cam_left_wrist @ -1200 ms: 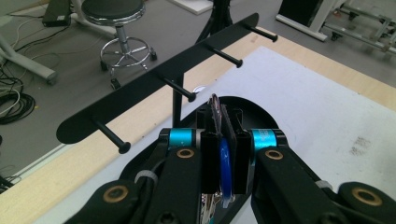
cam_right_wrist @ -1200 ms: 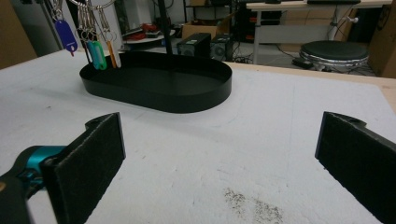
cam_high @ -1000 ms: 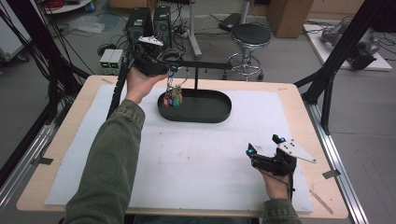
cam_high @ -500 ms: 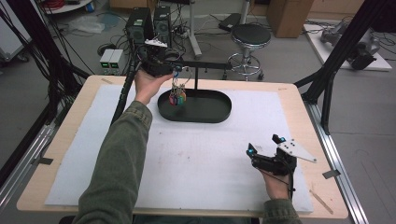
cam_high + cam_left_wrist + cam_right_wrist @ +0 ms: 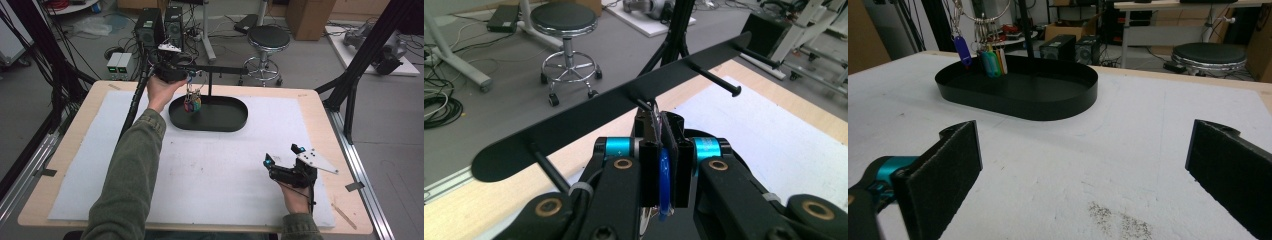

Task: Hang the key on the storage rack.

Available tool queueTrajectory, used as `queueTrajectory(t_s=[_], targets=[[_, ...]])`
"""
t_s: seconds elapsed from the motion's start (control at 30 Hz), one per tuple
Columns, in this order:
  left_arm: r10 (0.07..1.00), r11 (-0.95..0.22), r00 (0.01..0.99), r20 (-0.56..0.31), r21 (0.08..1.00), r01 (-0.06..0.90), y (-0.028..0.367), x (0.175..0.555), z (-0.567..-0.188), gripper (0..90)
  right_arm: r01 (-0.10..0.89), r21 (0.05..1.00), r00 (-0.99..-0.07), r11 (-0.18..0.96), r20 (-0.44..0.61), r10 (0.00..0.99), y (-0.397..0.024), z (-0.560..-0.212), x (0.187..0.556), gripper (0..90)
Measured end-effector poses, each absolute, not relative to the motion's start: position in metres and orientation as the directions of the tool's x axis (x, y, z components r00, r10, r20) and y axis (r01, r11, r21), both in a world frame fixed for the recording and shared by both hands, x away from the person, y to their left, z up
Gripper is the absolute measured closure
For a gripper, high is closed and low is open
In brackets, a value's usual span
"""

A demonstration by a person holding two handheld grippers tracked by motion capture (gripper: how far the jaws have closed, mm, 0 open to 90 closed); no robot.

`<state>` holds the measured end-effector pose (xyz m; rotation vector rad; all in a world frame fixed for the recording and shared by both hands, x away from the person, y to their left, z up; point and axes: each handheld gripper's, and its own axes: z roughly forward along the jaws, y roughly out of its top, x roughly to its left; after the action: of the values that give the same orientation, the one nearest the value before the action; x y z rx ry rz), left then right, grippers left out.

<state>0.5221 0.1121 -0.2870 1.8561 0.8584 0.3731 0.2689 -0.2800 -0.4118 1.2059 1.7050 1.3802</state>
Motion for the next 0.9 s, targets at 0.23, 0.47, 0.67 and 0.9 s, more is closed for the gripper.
queueTrajectory(t_s=[0.23,0.47,0.67,0.9], targets=[[0.682,-0.235,0.720,-0.131,0.893,0.385,0.107,0.518,-0.286,75.1,0.258,0.966,-0.388,0.030,0.075,0.918,-0.281,-0.411,0.268,0.4],[0.651,-0.329,0.754,-0.084,0.864,0.380,0.097,0.509,-0.285,38.0,0.258,0.966,-0.392,0.027,0.079,0.917,-0.279,-0.411,0.268,0.4],[0.650,-0.359,0.755,-0.089,0.839,0.408,0.089,0.508,-0.290,16.0,0.263,0.964,-0.398,0.028,0.082,0.914,-0.278,-0.411,0.268,0.4],[0.659,-0.336,0.745,-0.101,0.847,0.412,0.089,0.502,-0.290,6.1,0.259,0.965,-0.398,0.028,0.080,0.914,-0.279,-0.411,0.269,0.4]])
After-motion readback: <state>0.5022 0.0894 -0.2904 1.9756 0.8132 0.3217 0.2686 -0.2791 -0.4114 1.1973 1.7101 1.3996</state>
